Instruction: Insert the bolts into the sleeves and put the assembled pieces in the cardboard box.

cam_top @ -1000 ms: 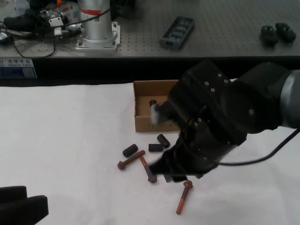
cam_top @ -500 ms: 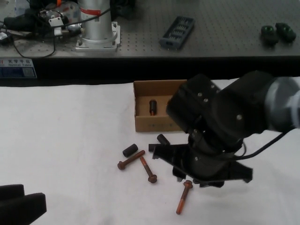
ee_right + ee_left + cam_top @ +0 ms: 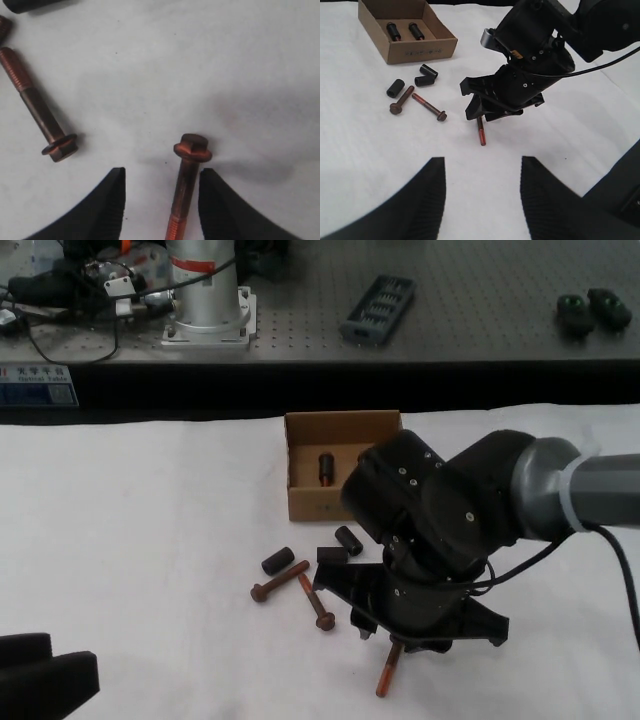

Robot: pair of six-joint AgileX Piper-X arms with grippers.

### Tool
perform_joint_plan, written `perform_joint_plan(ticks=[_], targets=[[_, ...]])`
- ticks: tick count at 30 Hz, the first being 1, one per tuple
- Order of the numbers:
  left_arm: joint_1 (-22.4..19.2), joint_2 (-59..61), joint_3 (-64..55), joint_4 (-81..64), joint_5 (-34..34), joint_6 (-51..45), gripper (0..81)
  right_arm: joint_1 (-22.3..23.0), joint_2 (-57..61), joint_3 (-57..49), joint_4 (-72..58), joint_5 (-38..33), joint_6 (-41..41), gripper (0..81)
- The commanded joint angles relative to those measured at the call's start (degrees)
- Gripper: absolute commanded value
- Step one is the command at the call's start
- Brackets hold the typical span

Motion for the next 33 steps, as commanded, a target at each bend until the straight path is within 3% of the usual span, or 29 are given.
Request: perform_joint_plan(ticks=[1,13,19,24,33], targets=[[0.0,0.3,-0.6,-0.3,-0.3,0.3,34.4,-0.3,1.1,-0.3,-1.5,-0.3,0.3,34.9],[0.0,0.3,-0.6,-0.3,-0.3,0.3,34.4,-0.3,3.2,-0.3,-2.1,-0.4,0.3,33.6],[0.0,0.3,-0.6,-0.3,-0.3,0.3,34.4,-0.3,3.2,-0.3,-2.2,-0.3,-0.1,18.1],[0.0,0.3,-0.6,-0.3,-0.3,0.4,34.4,-0.3,3.2,-0.3,-2.2,-1.7,-3.8,0.6],[0.0,0.3,-0.6,2.8,-2.0,7.0,34.4,-0.3,-3.1,-0.3,2.8,-4.1,-15.9,1.7]])
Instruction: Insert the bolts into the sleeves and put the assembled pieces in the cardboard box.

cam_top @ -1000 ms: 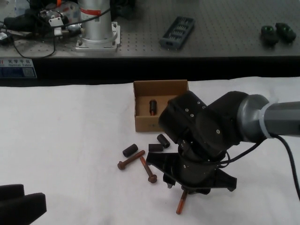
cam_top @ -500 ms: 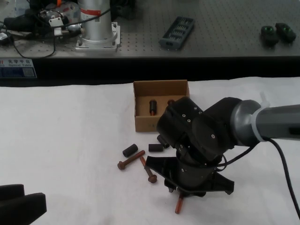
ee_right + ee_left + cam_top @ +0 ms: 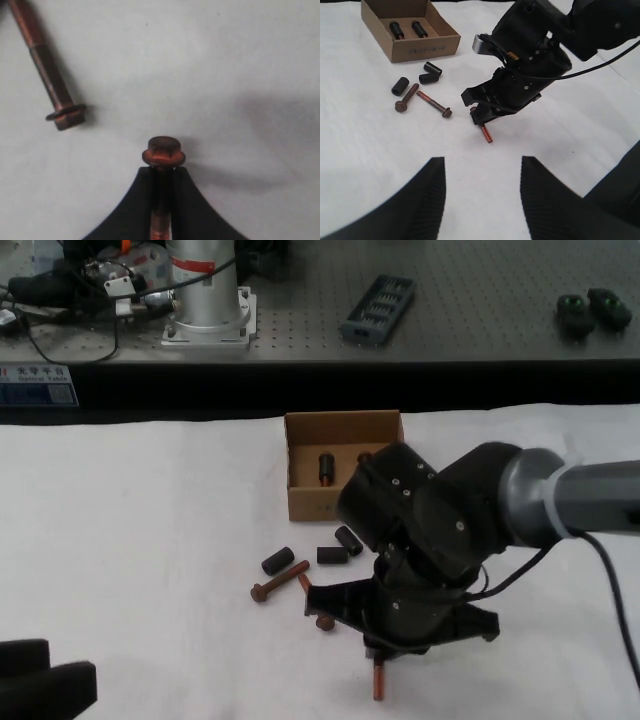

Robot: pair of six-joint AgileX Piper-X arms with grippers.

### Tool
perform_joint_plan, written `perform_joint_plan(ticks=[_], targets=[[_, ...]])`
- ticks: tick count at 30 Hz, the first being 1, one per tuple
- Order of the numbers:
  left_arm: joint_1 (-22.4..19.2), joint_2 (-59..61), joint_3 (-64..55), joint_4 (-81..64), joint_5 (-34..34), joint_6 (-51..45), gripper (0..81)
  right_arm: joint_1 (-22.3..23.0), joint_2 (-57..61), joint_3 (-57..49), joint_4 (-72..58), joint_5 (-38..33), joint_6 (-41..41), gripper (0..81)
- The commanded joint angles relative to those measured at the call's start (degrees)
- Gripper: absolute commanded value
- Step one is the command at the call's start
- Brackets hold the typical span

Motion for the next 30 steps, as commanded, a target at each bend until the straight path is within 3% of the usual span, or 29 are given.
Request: perform_joint_plan(ticks=[1,7,13,20,30], targets=[[0.0,0.3,-0.6,1.2,-1.8,3.6,34.4,-0.3,-6.6,-0.3,5.5,-0.9,-9.0,1.7],[0.0,3.7,-0.3,0.8,-3.3,6.6,34.4,-0.3,-17.0,1.6,8.8,-0.5,-16.4,1.7],[0.0,17.1,-0.3,-1.6,-3.7,12.5,34.4,-0.3,-30.7,9.9,8.4,-1.4,-18.1,1.7],[0.0,37.1,-1.2,-21.7,-5.4,14.3,34.4,-0.3,-49.5,17.9,8.3,-2.1,-22.1,1.7],[-0.1,66.8,-23.0,-19.3,-6.3,23.4,34.4,-0.3,-64.6,22.4,8.3,-2.5,-23.3,1.7]])
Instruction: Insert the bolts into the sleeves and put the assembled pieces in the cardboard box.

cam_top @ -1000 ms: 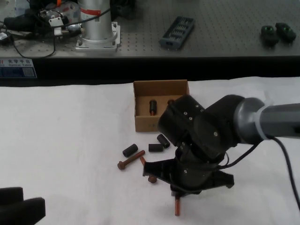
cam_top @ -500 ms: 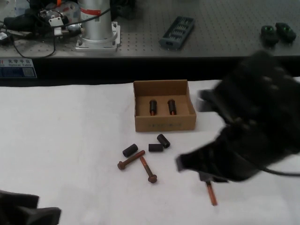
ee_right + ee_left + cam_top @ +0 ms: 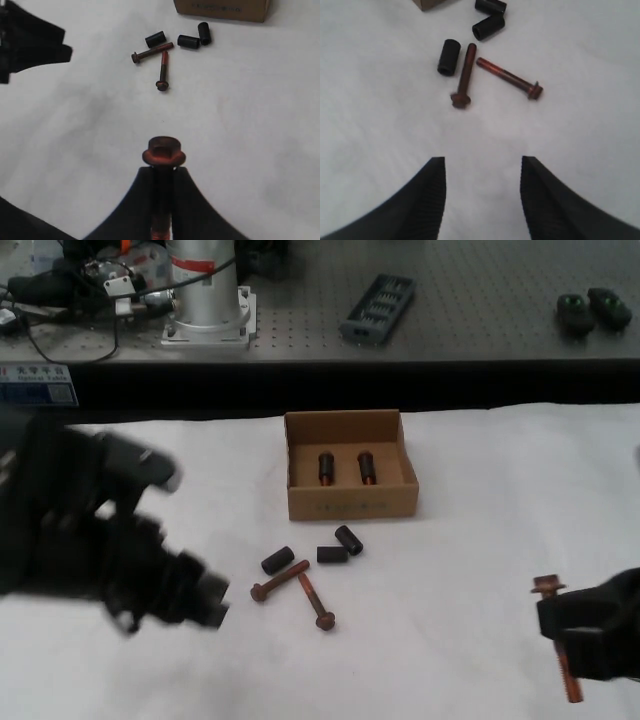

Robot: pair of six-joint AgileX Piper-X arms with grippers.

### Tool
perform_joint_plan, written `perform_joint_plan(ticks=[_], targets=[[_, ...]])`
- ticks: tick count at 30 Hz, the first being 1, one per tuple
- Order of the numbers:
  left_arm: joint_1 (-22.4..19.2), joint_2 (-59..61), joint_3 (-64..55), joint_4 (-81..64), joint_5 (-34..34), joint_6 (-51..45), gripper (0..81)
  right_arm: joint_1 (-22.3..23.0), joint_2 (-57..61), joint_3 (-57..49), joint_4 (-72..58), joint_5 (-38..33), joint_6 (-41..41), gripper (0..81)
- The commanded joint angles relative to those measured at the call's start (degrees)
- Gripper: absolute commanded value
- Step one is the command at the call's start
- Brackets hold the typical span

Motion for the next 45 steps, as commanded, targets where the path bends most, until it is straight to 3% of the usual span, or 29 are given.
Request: perform_joint_plan(ticks=[1,7,13,19,22,32,36,45], targets=[[-0.1,6.4,-8.2,2.3,-0.7,4.3,34.4,-0.3,-2.9,1.0,-0.2,-0.7,-0.6,1.7],[-1.2,17.8,-23.8,14.6,-0.5,14.9,34.4,-0.3,-2.9,2.1,-0.2,-2.6,-0.9,1.7],[-2.6,26.2,-29.9,16.3,-3.2,16.0,34.4,-0.3,-2.9,2.1,-1.8,-3.0,-1.9,1.7],[-2.9,31.6,-30.8,16.5,-4.5,16.2,34.4,-0.3,-2.9,2.1,-1.9,-5.2,-2.6,1.7],[-3.3,32.9,-30.8,14.0,-8.4,15.6,34.4,-0.3,-2.9,2.1,-1.9,-5.8,-3.5,1.7],[-3.5,33.5,-30.8,8.3,-7.5,15.7,29.2,-0.3,-2.9,2.1,-1.9,-6.6,-4.4,1.7],[-3.5,33.6,-30.8,8.4,-4.3,15.9,29.8,-0.3,-2.9,2.1,-1.9,-6.6,-4.4,1.7],[-3.5,34.7,-30.8,7.9,-4.4,17.2,29.8,-0.3,-2.9,2.1,-1.9,-6.6,-4.4,1.7]])
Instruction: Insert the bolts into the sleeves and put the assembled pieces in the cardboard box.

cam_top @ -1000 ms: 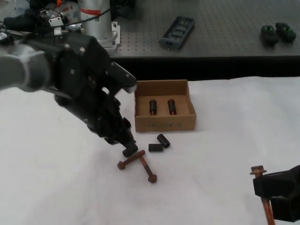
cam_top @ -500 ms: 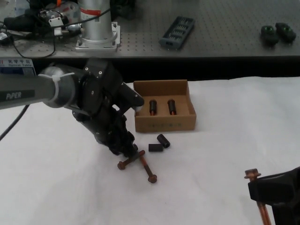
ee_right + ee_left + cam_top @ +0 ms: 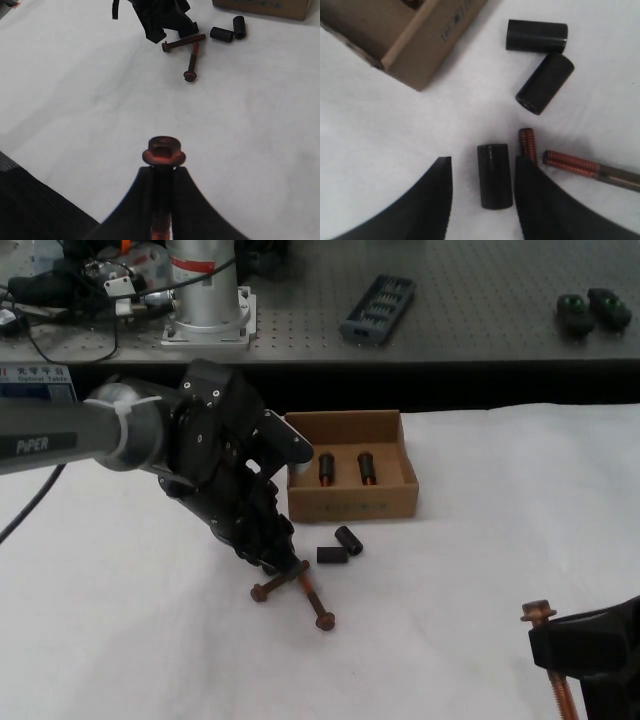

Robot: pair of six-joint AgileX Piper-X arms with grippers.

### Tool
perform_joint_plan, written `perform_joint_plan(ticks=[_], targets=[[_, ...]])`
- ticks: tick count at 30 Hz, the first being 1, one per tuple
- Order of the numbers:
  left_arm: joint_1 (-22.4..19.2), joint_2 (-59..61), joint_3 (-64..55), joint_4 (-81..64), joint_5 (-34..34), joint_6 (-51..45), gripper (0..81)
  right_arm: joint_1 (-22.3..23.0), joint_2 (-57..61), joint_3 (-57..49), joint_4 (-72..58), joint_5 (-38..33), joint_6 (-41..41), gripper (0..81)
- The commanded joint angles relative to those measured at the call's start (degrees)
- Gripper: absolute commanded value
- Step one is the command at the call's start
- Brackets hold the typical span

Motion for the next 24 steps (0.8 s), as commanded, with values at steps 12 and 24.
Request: perform_joint_plan(ticks=[12,24], targets=[[-0.3,4.0,-0.7,-1.6,-2.1,0.6,29.7,-0.3,-0.2,-0.3,-0.8,-0.7,-0.4,1.7],[-0.3,4.2,-0.7,1.2,-2.1,1.6,0.5,-0.3,-0.2,-0.3,-3.3,-0.7,-0.4,1.7]])
